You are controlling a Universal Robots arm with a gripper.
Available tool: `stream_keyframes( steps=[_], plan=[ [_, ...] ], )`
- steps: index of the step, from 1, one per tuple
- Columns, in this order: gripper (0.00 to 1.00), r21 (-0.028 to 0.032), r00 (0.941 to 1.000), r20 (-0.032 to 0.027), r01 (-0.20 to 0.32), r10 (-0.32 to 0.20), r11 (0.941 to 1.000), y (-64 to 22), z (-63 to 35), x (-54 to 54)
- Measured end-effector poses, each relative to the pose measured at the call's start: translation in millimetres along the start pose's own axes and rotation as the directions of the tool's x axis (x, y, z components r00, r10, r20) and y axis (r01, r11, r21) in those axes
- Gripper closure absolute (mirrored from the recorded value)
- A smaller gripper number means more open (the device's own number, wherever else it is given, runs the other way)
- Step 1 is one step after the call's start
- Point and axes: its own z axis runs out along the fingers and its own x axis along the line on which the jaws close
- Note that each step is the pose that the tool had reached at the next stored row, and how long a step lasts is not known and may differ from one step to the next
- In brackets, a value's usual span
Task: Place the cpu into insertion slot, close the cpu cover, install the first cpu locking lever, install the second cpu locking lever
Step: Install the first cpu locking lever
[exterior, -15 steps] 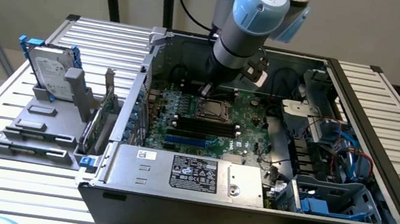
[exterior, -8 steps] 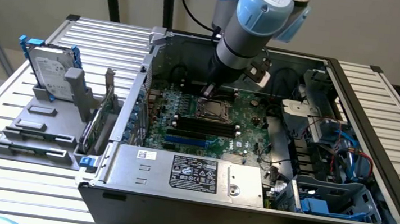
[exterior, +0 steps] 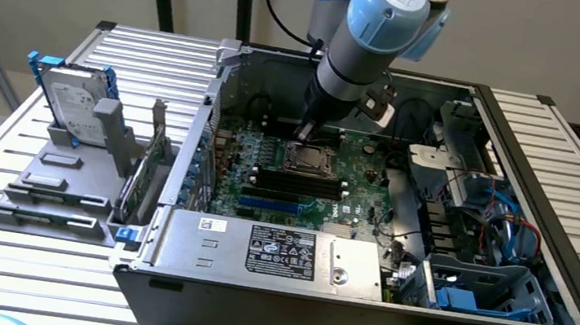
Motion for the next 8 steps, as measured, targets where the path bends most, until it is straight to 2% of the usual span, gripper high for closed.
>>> stream_keyframes(
  steps=[8],
  plan=[
    [0.89,-0.0019,1.0000,0.0037,-0.001,0.001,1.0000,2.5,1.7,0.4]
  ],
)
